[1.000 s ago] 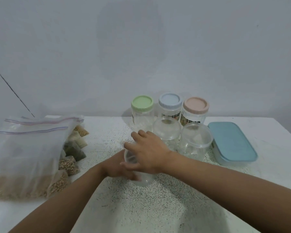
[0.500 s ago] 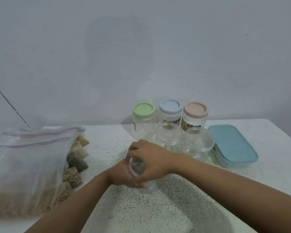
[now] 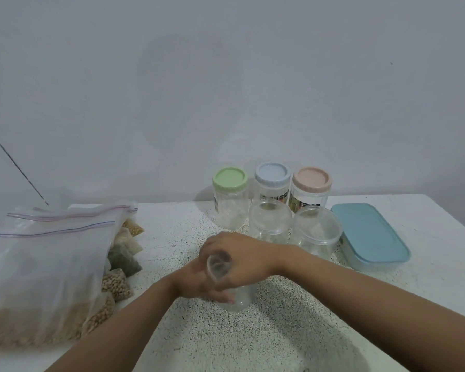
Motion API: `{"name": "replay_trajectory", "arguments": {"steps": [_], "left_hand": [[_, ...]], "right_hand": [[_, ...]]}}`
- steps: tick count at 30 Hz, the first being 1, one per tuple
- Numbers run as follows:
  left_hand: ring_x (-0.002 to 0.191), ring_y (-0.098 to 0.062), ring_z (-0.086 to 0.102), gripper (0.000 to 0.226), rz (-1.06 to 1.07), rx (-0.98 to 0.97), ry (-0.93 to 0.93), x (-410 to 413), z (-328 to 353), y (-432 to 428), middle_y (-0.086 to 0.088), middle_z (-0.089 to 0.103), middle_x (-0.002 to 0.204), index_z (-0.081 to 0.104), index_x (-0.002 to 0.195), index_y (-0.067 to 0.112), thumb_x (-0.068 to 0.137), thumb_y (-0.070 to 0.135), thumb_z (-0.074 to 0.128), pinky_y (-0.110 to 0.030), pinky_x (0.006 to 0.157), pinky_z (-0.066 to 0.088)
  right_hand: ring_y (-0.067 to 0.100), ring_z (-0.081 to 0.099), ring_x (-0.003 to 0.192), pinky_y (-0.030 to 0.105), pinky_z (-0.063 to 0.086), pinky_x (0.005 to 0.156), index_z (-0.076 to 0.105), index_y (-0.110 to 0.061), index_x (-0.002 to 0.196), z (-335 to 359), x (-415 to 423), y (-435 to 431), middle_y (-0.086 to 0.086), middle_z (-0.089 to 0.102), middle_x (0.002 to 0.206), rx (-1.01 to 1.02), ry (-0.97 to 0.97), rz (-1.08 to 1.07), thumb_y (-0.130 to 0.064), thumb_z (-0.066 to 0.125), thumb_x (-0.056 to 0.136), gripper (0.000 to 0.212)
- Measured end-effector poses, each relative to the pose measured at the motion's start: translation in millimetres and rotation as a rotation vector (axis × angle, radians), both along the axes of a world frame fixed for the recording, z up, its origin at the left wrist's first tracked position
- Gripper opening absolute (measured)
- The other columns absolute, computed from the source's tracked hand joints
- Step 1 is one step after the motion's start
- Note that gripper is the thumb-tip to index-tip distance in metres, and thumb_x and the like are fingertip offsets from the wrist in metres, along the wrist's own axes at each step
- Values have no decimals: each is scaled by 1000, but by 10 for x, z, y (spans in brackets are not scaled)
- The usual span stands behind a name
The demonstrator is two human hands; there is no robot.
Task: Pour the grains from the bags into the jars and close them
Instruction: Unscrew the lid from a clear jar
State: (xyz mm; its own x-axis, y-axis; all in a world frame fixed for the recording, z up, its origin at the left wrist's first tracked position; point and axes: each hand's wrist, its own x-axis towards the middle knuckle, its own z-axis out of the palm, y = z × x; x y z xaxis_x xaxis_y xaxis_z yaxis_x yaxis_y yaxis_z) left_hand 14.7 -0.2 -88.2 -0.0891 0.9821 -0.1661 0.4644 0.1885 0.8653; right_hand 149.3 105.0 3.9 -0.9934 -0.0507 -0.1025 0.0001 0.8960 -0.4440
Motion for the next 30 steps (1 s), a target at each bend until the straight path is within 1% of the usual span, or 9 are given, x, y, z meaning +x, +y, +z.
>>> {"name": "replay_trajectory", "arguments": {"steps": [2, 4, 7, 13, 17, 19, 24, 28, 30], "left_hand": [[105, 2, 65, 58, -56, 21, 3, 18, 39, 16, 21, 71, 105, 55, 115, 30, 76, -1, 85, -16, 84, 53], [94, 5, 68, 55, -67, 2, -18, 32, 77, 9, 33, 70, 97, 57, 112, 30, 78, -5, 83, -22, 76, 58], [109, -6, 66, 54, -67, 10, -43, 46, 93, -1, 23, 70, 112, 64, 116, 28, 77, -2, 85, -27, 86, 57], [125, 2, 58, 77, -104, 15, 20, 34, 65, 7, 32, 61, 130, 48, 131, 39, 76, 1, 86, -19, 102, 47], [125, -13, 62, 82, -53, 53, -43, 17, -4, -6, 9, 65, 133, 46, 140, 12, 71, -10, 85, -23, 99, 50], [123, -14, 63, 84, -13, 58, -66, 17, -41, -31, 8, 67, 129, 43, 139, 5, 68, -13, 85, -23, 98, 51], [125, -31, 62, 89, -23, 65, -111, 25, -40, -8, -13, 63, 133, 44, 143, 9, 69, 3, 92, -52, 104, 52], [140, -15, 49, 103, 67, 30, -126, 29, -109, -34, 0, 56, 145, 37, 140, 25, 59, 19, 100, -35, 114, 43], [138, -5, 48, 100, 82, 14, -100, 58, -106, -39, 6, 55, 144, 41, 136, 32, 57, 25, 101, -25, 111, 43]], "right_hand": [[18, 44, 126, 42, 44, 104, 61, -24, 131, -32, 16, -12, 2, 55, 135, 105, 95, -118, -50, 63, 92, 47], [27, 40, 130, 46, 42, 101, 48, -27, 142, -100, 22, -40, 10, 48, 141, 400, 69, -242, -69, 44, 95, 63], [34, 41, 126, 45, 42, 89, 45, -29, 141, -167, 33, -118, 15, 49, 136, 519, -33, -300, -78, 36, 92, 69], [29, 42, 121, 49, 46, 99, 48, -38, 138, -158, 3, -70, 3, 47, 134, 272, -33, -139, -67, 69, 79, 68], [32, 38, 130, 52, 42, 104, 41, -43, 143, -263, 95, -49, 3, 38, 148, 251, -6, -202, -64, 70, 81, 72], [32, 35, 132, 51, 42, 105, 41, -45, 143, -322, 151, -50, 4, 36, 152, 227, 34, -221, -58, 71, 82, 69], [20, 42, 134, 50, 41, 111, 47, -43, 140, -312, 323, 36, -6, 41, 149, -171, 260, -300, -55, 67, 86, 59], [7, 58, 119, 28, 51, 95, 51, -43, 132, -129, 563, 161, -12, 57, 136, -561, 502, -519, -51, 55, 92, 41], [13, 68, 108, 32, 59, 86, 58, -43, 122, -152, 691, 259, -10, 67, 123, -688, 558, -611, -42, 56, 92, 30]]}}
